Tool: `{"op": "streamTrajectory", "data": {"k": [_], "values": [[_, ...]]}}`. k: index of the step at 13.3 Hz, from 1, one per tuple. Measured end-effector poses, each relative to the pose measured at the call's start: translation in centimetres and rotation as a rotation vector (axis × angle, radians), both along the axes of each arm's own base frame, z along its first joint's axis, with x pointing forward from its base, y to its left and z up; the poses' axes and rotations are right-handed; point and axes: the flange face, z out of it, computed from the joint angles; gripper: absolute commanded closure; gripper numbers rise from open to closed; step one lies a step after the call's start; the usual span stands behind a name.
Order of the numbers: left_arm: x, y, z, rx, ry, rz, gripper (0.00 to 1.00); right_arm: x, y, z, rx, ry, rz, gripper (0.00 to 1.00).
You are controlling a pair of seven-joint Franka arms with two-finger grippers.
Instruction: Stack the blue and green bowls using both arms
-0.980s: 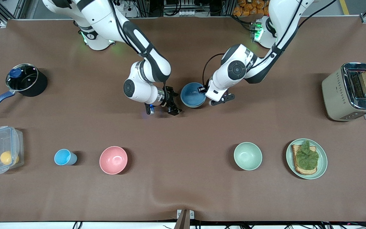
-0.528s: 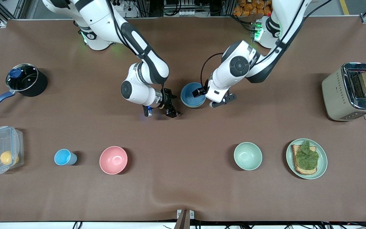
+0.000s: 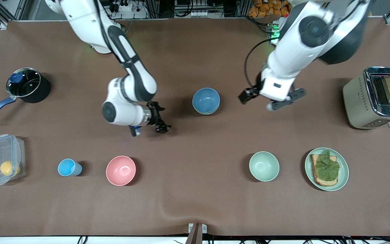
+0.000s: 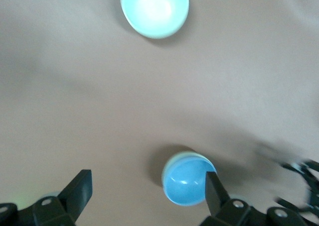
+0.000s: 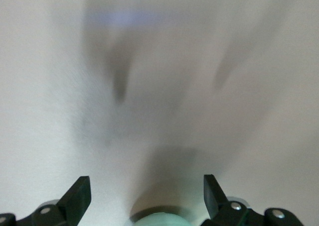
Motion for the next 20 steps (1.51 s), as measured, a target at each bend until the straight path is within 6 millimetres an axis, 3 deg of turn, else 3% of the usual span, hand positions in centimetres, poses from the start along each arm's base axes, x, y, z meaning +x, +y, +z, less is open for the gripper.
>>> {"op": "streamTrajectory", "data": {"k": [3,6,9,12,17,20], "values": [[2.2,4.8,3.8,0.045,-0.048,-0.022,0.00,0.7,-3.2,3.3,-0.036,0.021,0.061,0.00],[3.7,10.9,5.5,0.062,-0.065,-0.065,0.00,2.3,-8.5,5.6,-0.029,0.027,0.135,0.00],[4.5,15.4,7.1,0.074,-0.060,-0.105,0.00,4.0,-13.2,7.7,-0.058,-0.004,0.223,0.00],[4.7,18.5,8.2,0.093,-0.062,-0.147,0.00,5.1,-16.7,10.4,-0.057,-0.047,0.347,0.00],[4.1,24.5,9.9,0.071,-0.064,-0.261,0.00,6.4,-26.9,15.6,-0.070,-0.123,0.539,0.00],[3.7,23.4,9.9,0.069,-0.053,-0.288,0.00,6.2,-29.3,19.8,-0.119,-0.193,0.649,0.00]]}}
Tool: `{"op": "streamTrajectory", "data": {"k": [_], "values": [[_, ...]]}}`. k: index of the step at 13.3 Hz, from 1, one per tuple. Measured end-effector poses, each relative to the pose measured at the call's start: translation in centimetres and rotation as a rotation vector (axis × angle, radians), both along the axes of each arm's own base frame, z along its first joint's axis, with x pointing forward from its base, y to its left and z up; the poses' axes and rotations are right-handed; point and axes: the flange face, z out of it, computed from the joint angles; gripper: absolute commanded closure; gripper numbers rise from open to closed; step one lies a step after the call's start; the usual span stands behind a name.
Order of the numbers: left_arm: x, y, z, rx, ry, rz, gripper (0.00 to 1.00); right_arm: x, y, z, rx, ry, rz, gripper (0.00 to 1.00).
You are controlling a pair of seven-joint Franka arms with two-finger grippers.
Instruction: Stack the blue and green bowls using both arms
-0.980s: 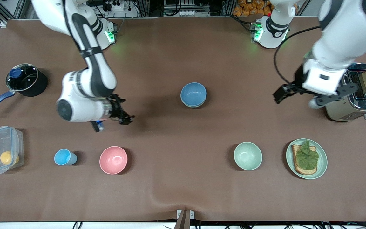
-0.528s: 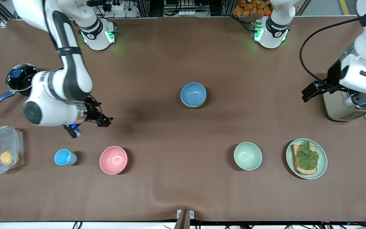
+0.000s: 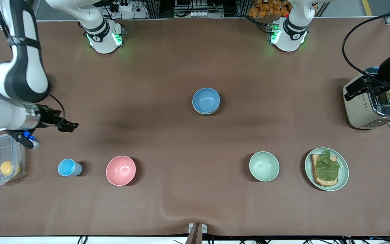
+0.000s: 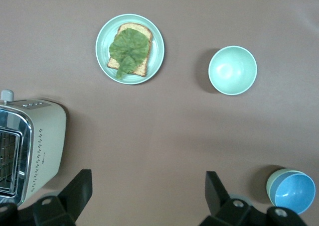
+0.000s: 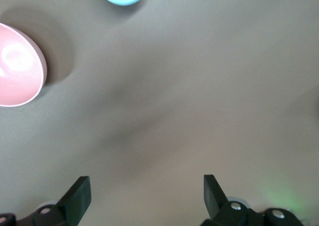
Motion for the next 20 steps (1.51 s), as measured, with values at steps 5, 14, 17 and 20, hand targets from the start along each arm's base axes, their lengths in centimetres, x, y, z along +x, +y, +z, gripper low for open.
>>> {"op": "streamTrajectory", "data": {"k": [5,14,17,20], "values": [[-0.9,-1.4,-0.5,0.006,0.063,-0.027,0.00,-2.6,-0.9,9.7,0.047,-0.163,0.209,0.00],[-2.4,-2.4,0.8,0.013,0.079,-0.046,0.00,-8.6,2.0,21.8,-0.005,-0.357,0.301,0.00],[-2.5,-2.4,0.9,0.013,0.078,-0.046,0.00,-8.7,1.8,21.7,-0.008,-0.355,0.298,0.00],[-2.5,-2.3,0.9,0.013,0.078,-0.045,0.00,-8.5,1.8,21.0,-0.007,-0.344,0.298,0.00]]}}
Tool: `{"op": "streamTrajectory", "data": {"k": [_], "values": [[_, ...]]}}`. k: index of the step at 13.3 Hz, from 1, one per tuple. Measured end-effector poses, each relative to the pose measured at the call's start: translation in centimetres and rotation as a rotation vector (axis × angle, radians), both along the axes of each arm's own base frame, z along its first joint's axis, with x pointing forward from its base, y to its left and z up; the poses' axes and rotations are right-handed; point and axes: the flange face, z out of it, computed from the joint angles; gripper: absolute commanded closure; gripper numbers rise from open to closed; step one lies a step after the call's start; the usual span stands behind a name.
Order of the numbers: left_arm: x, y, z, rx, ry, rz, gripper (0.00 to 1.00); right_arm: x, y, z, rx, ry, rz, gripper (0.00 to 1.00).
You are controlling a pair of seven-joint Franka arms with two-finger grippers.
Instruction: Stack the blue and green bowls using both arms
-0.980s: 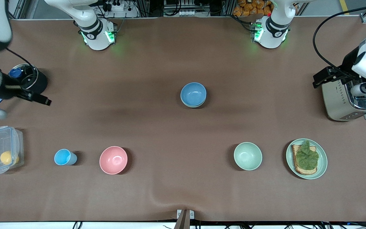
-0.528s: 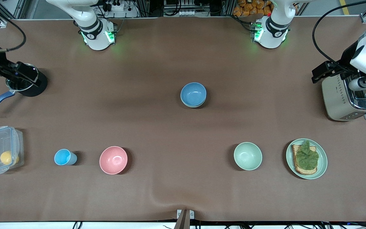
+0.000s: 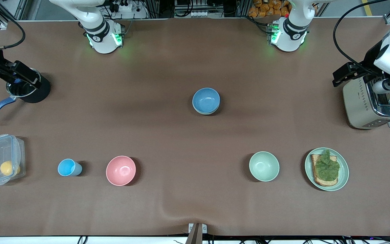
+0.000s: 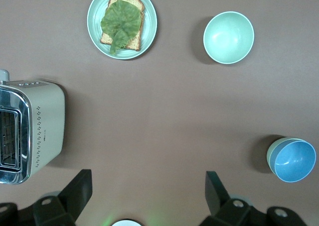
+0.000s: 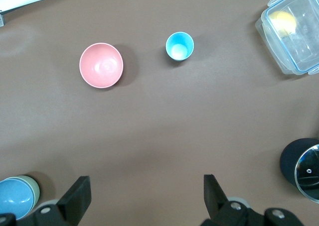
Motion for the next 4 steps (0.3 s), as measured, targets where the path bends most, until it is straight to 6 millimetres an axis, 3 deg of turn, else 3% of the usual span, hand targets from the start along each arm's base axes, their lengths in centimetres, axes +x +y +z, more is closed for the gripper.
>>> {"op": "streamTrajectory", "data": {"k": [4], "values": [[0.0,0.0,0.0,0.000,0.000,0.001,0.00,0.9,0.4,-1.4,0.000,0.023,0.008,0.00]]}}
